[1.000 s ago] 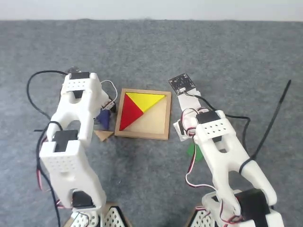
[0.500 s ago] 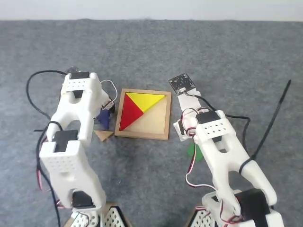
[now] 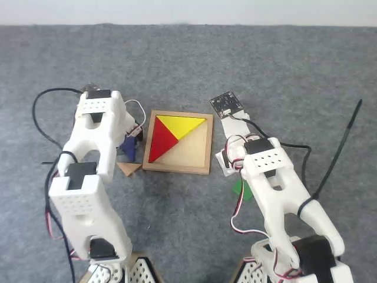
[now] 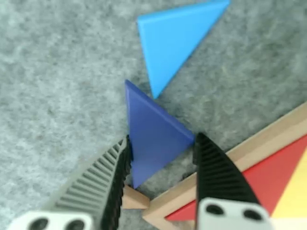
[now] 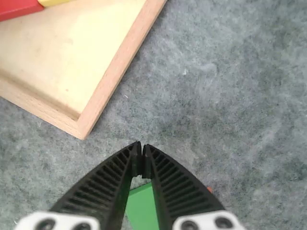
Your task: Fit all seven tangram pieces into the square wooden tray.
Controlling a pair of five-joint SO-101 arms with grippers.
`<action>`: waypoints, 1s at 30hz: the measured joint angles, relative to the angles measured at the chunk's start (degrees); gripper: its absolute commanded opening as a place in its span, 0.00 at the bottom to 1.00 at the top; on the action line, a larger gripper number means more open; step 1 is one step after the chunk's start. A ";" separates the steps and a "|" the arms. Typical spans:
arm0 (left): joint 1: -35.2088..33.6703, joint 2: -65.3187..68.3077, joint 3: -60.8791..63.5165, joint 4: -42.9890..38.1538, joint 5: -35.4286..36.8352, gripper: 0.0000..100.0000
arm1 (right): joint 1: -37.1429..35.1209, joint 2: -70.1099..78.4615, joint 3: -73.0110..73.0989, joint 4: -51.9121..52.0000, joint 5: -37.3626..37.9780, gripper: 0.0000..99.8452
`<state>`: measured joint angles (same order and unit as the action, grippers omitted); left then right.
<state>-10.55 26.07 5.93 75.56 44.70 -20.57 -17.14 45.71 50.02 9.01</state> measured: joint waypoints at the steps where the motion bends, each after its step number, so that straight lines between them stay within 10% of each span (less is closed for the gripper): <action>1: 0.00 0.00 0.00 -0.09 0.00 0.19 | 0.00 0.00 0.00 0.00 0.00 0.01; 30: -0.18 0.09 -1.93 2.81 0.00 0.18 | 0.00 0.00 0.00 0.00 0.00 0.01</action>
<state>-10.73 26.15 4.00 78.37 44.70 -20.57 -17.14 45.71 50.02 9.01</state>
